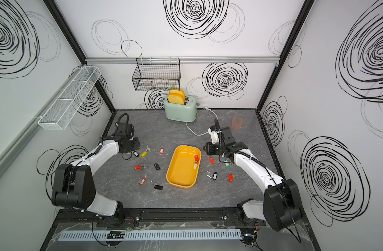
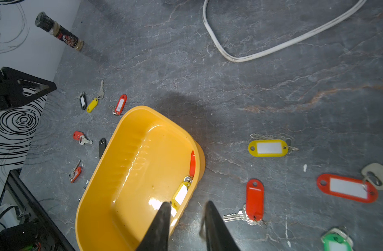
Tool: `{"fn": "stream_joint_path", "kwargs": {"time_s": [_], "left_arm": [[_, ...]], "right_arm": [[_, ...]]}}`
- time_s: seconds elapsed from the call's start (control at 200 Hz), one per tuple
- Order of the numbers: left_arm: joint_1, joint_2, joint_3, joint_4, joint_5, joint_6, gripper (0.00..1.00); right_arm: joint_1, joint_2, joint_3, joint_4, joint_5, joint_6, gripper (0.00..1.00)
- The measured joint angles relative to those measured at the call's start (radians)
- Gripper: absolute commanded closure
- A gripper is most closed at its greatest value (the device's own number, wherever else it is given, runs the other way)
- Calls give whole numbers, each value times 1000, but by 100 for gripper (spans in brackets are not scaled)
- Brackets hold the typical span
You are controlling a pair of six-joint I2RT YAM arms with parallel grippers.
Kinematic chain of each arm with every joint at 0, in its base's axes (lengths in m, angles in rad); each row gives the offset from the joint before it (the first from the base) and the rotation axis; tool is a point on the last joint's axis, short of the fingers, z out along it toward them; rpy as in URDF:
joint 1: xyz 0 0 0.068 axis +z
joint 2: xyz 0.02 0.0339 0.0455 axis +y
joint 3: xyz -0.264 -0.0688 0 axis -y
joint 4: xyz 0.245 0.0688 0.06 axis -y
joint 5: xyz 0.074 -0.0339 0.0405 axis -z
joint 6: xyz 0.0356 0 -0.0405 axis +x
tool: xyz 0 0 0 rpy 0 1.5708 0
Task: Take the keys out of the storage box
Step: Pick up the key from the storage box.
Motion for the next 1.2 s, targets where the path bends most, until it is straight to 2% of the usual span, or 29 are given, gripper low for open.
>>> {"fn": "stream_joint_path", "kwargs": {"time_s": [0.25, 0.5, 0.695, 0.885, 1.201], "left_arm": [[-180, -45, 4, 6, 87, 39, 53], [-312, -49, 36, 21, 167, 102, 53], [-436, -40, 73, 31, 214, 166, 53], [-547, 22, 108, 53, 241, 228, 53], [-671, 159, 134, 122, 263, 321, 51]], "right_arm": [[3, 6, 0, -12, 4, 0, 69], [3, 6, 0, -13, 3, 0, 69], [-37, 5, -15, -11, -26, 5, 69], [-88, -17, -37, -14, -68, 13, 69], [-179, -85, -82, -21, -130, 18, 68]]}}
